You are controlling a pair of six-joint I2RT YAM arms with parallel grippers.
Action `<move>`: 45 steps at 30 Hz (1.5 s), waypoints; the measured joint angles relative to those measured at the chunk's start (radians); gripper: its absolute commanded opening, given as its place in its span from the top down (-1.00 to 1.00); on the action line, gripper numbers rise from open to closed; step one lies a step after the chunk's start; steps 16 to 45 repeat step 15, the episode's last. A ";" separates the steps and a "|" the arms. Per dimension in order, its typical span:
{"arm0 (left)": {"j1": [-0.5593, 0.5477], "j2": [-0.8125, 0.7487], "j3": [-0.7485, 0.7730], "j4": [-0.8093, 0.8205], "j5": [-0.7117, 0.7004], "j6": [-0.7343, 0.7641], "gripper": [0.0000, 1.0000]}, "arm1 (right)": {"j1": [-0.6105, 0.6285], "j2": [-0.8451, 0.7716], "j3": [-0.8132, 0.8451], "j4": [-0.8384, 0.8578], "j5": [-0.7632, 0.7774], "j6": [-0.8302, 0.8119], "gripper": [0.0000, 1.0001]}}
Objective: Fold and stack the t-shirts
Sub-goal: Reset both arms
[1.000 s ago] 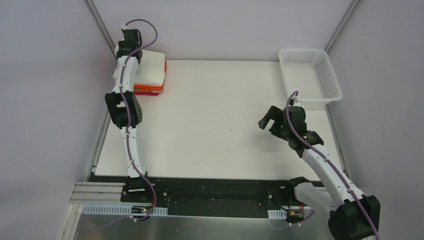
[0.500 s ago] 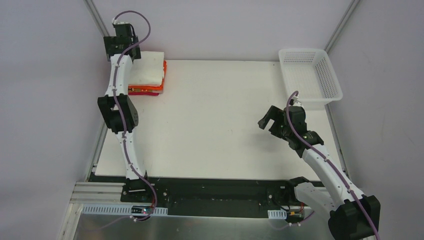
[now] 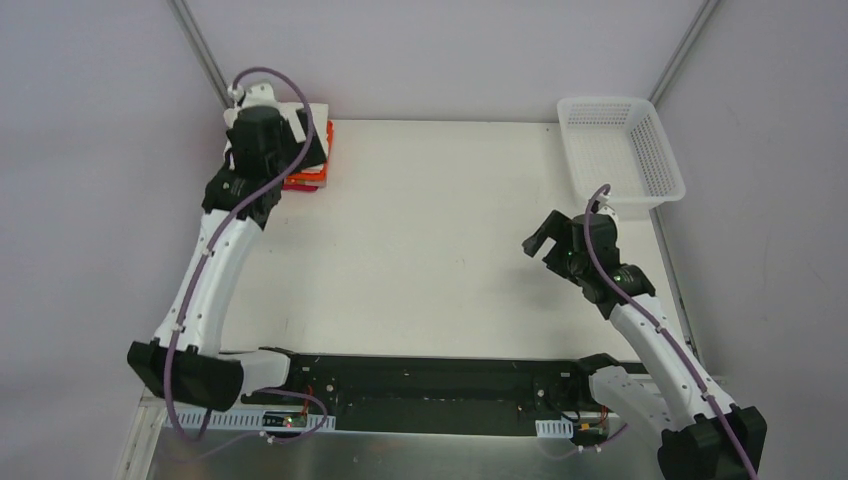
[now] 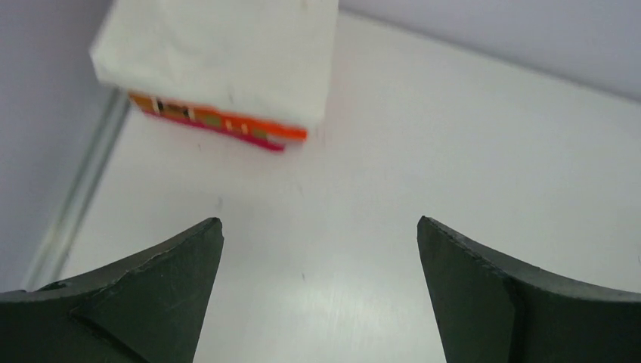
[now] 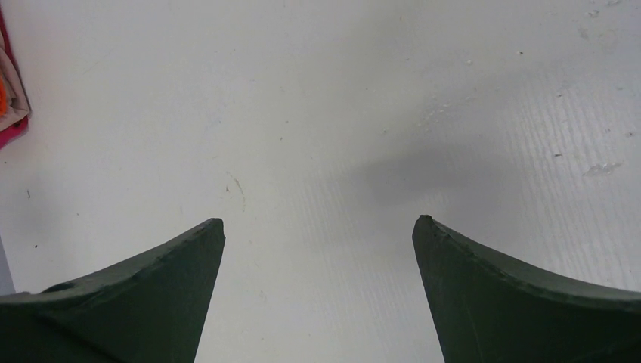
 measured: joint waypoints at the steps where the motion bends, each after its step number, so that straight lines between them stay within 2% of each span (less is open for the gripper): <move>1: -0.025 -0.061 -0.089 -0.001 0.019 -0.036 -0.98 | 0.000 -0.004 0.000 -0.007 0.010 0.004 -0.99; 5: -0.080 -0.235 -0.404 -0.019 0.047 -0.165 -0.98 | 0.000 -0.038 0.000 -0.031 0.072 0.021 -0.99; 8: -0.161 -0.346 -0.644 -0.029 0.047 -0.262 -0.98 | 0.000 -0.069 -0.002 -0.045 0.106 0.025 -0.99; 12: -0.202 -0.466 -0.825 -0.055 0.050 -0.321 -0.98 | 0.000 -0.125 -0.031 -0.048 0.151 0.029 -0.99; 15: -0.201 -0.536 -0.853 -0.053 0.047 -0.340 -0.98 | 0.000 -0.159 -0.059 -0.051 0.174 0.029 -0.99; 45: -0.201 -0.536 -0.853 -0.053 0.047 -0.340 -0.98 | 0.000 -0.159 -0.059 -0.051 0.174 0.029 -0.99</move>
